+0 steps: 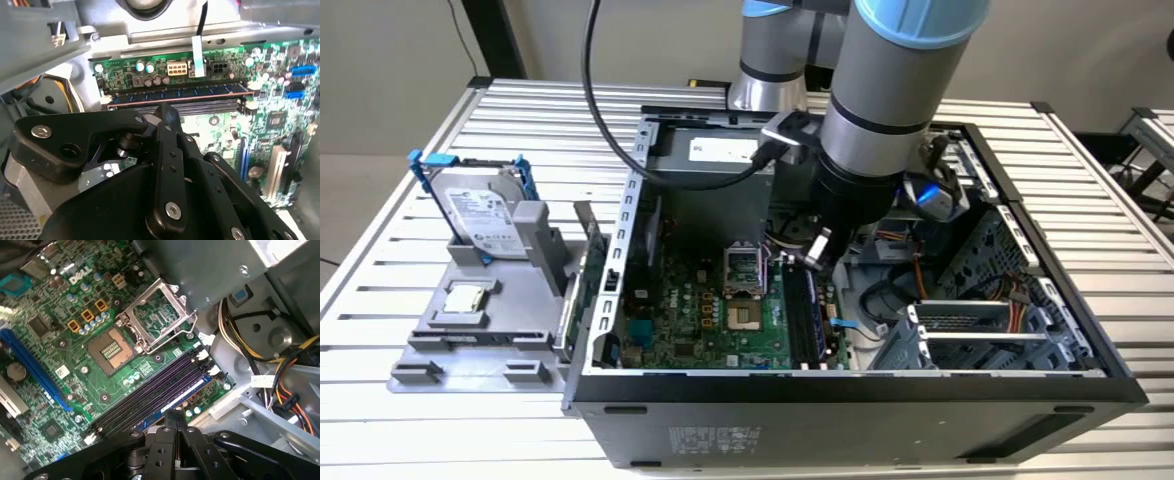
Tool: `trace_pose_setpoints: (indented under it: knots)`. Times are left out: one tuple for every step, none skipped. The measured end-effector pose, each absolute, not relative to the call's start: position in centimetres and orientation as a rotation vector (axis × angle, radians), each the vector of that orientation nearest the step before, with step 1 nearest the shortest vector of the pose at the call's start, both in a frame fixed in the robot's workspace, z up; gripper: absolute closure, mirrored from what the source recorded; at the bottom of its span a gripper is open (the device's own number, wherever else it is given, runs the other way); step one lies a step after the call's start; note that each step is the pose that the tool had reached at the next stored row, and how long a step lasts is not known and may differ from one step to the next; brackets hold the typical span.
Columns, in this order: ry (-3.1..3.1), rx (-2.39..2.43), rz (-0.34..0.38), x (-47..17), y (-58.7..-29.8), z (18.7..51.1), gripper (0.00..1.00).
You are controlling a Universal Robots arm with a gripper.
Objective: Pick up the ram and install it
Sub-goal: 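Press down the ram until it locks into place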
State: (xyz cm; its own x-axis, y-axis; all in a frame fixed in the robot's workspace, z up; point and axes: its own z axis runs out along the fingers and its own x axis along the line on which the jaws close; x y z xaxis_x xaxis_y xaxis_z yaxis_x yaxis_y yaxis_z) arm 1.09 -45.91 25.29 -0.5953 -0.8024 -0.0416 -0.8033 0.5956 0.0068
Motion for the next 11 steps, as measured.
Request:
trace_pose_setpoints:
  knots:
    - [2.762,-1.419,0.037,1.09,-45.91,25.29,1.0]
    - [2.747,-1.443,0.036,1.09,-45.91,25.28,1.0]
    - [2.731,-1.467,0.034,1.09,-45.91,25.28,1.0]
    - [2.717,-1.489,0.033,1.09,-45.91,25.28,1.0]
    - [2.701,-1.513,0.031,1.09,-45.91,25.28,1.0]
    - [2.686,-1.535,0.029,1.09,-45.91,25.29,1.0]
    - [2.671,-1.557,0.028,1.09,-45.91,25.29,1.0]
    - [2.656,-1.58,0.028,1.08,-45.91,25.29,1.0]
    - [2.641,-1.605,0.028,1.08,-45.91,25.29,1.0]
    - [2.628,-1.626,0.028,1.08,-45.91,25.29,1.0]
    - [2.613,-1.65,0.029,1.08,-45.91,25.29,1.0]
